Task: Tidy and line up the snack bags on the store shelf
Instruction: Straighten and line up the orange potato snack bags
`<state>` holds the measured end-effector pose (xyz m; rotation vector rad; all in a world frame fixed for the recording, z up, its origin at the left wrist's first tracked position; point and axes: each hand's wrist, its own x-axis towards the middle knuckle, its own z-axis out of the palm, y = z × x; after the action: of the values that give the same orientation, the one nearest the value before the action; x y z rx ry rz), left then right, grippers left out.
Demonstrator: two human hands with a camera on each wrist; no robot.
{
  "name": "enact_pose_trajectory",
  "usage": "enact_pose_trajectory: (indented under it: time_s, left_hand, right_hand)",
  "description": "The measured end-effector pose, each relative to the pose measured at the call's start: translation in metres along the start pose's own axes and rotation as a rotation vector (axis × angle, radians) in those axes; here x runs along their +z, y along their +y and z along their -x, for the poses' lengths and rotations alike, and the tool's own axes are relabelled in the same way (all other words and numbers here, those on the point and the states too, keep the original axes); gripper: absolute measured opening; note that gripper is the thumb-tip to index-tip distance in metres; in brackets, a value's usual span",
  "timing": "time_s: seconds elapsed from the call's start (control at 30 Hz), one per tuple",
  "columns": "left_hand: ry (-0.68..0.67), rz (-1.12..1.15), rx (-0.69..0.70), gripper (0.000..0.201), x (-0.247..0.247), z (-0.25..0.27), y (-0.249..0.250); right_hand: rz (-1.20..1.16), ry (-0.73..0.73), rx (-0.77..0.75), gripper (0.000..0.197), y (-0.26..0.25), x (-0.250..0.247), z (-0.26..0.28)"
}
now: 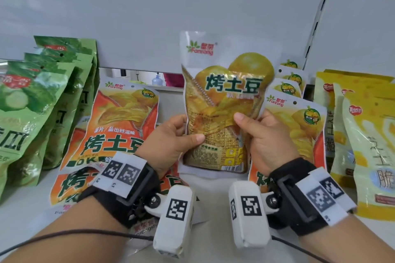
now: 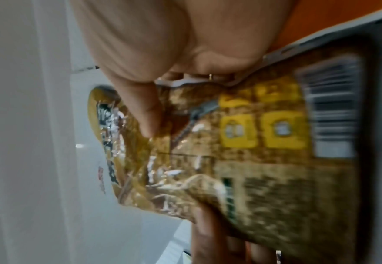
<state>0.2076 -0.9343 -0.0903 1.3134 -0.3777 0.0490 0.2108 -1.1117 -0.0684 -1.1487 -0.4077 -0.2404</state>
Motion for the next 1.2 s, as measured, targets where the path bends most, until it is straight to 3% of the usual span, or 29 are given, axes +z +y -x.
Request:
enact_pose_trajectory:
  time_s: [0.13,0.27,0.43,0.6,0.7,0.83,0.93,1.03,1.13,1.2]
  left_hand:
    - [-0.009,-0.053,0.006,0.029,0.004,0.001,0.002]
    - [-0.016,0.044,0.096,0.028,0.016,0.001,0.017]
    - [0.075,0.16,0.165,0.022,0.026,-0.012,0.039]
    - [0.189,0.129,0.155,0.021,0.03,-0.015,0.037]
    - [0.258,0.166,0.151,0.017,0.031,-0.016,0.036]
    - [0.344,0.143,0.187,0.019,0.032,-0.014,0.042]
    - [0.346,0.094,0.195,0.027,0.039,-0.008,0.046]
    - [0.177,-0.012,0.093,0.052,0.044,0.001,0.046]
    - [0.056,0.005,0.043,0.071,0.048,0.009,0.046]
    - [0.172,-0.048,0.097,0.06,0.048,0.011,0.046]
  right_hand:
    - [-0.124,-0.027,-0.061,0.024,-0.013,0.003,-0.001]
    - [-0.154,-0.032,-0.033,0.019,-0.015,0.002,0.002]
    - [-0.175,-0.026,0.025,0.049,-0.018,0.001,0.002]
    - [0.0,0.039,0.037,0.036,-0.015,-0.007,-0.001]
    - [0.116,0.114,-0.018,0.004,-0.013,-0.011,-0.001]
    - [0.257,0.258,-0.122,0.018,-0.015,-0.015,0.0]
    - [0.293,0.017,-0.013,0.008,-0.016,-0.009,0.007]
    - [0.278,-0.194,0.049,0.057,-0.013,-0.001,0.015]
    - [0.325,-0.149,-0.041,0.039,-0.012,0.001,0.017]
    - [0.356,-0.015,-0.063,0.026,-0.011,-0.005,0.012]
